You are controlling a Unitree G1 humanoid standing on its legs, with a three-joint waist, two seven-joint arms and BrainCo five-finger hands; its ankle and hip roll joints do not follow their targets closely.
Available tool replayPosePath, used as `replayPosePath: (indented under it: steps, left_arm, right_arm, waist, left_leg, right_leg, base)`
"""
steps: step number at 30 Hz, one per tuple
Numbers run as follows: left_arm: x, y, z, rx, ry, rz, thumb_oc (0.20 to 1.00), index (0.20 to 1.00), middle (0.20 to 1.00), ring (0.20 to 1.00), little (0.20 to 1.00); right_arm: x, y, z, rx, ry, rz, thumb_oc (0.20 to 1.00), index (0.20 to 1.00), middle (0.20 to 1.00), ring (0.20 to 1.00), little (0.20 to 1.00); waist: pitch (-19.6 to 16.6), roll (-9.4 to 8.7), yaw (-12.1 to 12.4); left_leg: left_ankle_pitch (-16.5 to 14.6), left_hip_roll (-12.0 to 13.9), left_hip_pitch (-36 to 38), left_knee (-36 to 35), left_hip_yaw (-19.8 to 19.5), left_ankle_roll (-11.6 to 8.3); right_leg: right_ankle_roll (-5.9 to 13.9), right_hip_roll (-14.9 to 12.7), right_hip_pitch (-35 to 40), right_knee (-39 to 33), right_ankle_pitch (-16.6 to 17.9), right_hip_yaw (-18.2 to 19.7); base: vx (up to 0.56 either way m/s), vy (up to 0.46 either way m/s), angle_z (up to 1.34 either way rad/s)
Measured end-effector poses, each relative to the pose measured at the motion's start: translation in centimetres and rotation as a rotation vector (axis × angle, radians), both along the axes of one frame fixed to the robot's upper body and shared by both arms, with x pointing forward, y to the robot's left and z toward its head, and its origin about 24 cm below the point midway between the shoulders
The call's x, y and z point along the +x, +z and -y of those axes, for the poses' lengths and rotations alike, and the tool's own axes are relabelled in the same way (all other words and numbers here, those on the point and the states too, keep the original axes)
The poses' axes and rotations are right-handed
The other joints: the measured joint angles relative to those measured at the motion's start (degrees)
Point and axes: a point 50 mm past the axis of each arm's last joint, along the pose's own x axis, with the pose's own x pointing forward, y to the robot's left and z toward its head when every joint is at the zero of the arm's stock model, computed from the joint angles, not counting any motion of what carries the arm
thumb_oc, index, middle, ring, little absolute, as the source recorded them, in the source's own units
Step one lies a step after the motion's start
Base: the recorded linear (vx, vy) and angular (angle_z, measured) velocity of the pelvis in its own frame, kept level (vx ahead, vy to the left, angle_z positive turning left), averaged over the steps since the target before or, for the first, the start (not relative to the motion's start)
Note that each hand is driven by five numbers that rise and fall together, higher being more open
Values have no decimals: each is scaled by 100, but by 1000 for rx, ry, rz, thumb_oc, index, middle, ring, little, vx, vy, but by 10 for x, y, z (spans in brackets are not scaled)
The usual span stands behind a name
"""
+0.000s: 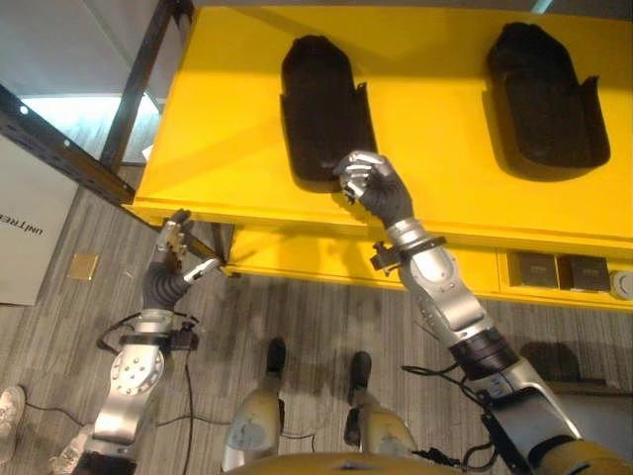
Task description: Move parts from the plastic box to the shelf.
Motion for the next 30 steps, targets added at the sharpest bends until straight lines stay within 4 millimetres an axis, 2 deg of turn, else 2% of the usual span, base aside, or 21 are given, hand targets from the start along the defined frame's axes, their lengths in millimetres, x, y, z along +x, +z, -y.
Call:
replayPosePath:
  steps: [2,4,11,17,30]
  left_arm:
    - [0,0,0,-9,0,-2,1000,1000,1000,1000,1000]
    - [0,0,0,-10,0,-3,1000,1000,1000,1000,1000]
    - [0,-2,2,-10,-20,-14,1000,1000,1000,1000,1000]
    - [3,-1,8,5,-66,-14,1000,1000,1000,1000,1000]
    - [6,3,9,-8,-76,3,1000,1000,1000,1000,1000]
  right_arm:
    - [5,-15,0,-45,-17,-56,200,200,200,200,200]
    - [6,-20,-1,-53,-15,-71,200,200,200,200,200]
    - [22,-16,-10,-110,-30,-63,200,200,200,200,200]
    - [40,-6,-10,-153,-70,-52,200,200,200,200,200]
    - [39,-1,-12,-151,-71,-35,200,200,200,200,200]
  waist:
    - [0,0,-24]
    - [0,1,-23]
    - [-3,3,14]
    - [-6,9,110]
    - [-26,43,251]
  left_leg:
    - [0,0,-4,0,1,0]
    - [0,0,-10,0,1,0]
    - [6,2,-10,0,-6,-6]
    - [40,0,-67,0,-91,-24]
    - [84,-43,-144,2,-153,-13]
  right_leg:
    - [0,0,-2,0,0,0]
    - [-1,0,-7,0,0,0]
    - [-3,2,-10,0,2,-2]
    - [-7,2,-25,-1,5,-90]
    - [-16,-26,-83,25,13,-119]
  base:
    - [0,0,0]
    - [0,0,0]
    - [0,0,0]
    - [5,0,6]
    - [2,0,2]
